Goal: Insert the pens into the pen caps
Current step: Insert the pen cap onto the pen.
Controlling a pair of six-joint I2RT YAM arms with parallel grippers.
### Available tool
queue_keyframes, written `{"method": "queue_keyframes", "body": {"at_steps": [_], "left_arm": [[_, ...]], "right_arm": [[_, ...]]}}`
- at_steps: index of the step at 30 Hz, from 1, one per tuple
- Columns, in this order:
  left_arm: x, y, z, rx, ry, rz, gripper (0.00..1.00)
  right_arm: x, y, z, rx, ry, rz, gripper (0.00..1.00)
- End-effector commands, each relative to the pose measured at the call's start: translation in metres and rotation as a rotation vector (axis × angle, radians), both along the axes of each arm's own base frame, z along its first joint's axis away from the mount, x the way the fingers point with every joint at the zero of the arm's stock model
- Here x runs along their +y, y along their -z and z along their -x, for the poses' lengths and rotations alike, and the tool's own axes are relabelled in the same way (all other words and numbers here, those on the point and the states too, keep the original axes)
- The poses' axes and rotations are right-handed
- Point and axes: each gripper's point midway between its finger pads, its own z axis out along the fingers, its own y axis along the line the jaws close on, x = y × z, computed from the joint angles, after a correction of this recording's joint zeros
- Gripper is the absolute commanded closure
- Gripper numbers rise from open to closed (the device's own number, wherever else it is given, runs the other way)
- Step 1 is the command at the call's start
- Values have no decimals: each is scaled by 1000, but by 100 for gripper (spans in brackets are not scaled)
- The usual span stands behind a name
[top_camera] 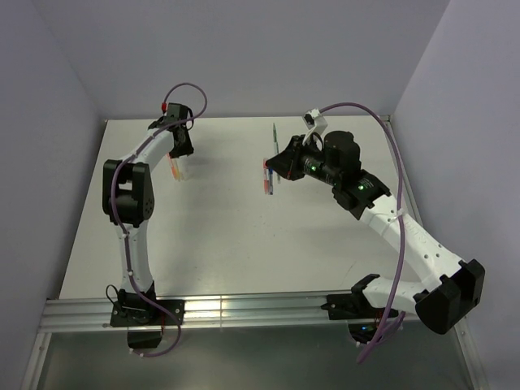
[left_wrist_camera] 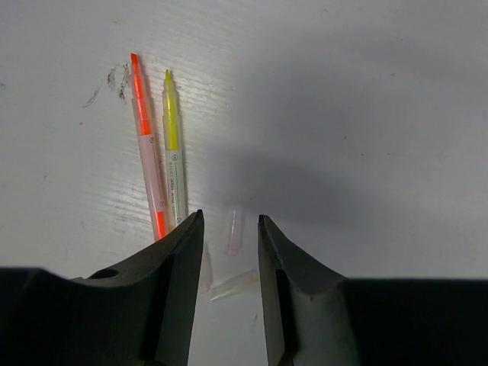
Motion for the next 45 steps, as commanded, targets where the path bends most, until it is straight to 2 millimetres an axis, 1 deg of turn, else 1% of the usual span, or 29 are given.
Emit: {"method": "queue_keyframes", "body": {"at_steps": [1, 6, 17, 22, 29, 33, 43, 45], "left_arm": [[1, -4, -6, 10, 36, 1, 61], [1, 9, -4, 47, 46, 15, 61], [-9, 26, -1, 93, 90, 52, 62], [-7, 27, 0, 98, 84, 45, 61], [-7, 34, 4, 119, 84, 46, 60], [-7, 35, 3, 120, 86, 46, 59], [-6, 42, 3, 138, 88, 35, 60], [-6, 44, 2, 141, 88, 36, 62]], "right_arm": [[0, -3, -2, -25, 3, 9, 99], [0, -1, -2, -21, 3, 12, 100], [0, -1, -3, -23, 9, 16, 100], [-1, 1, -4, -21, 10, 18, 100], [0, 2, -5, -20, 7, 18, 100], [0, 2, -4, -22, 8, 19, 100], [0, 3, -4, -19, 6, 20, 100], [0, 3, -4, -20, 6, 21, 100]]}}
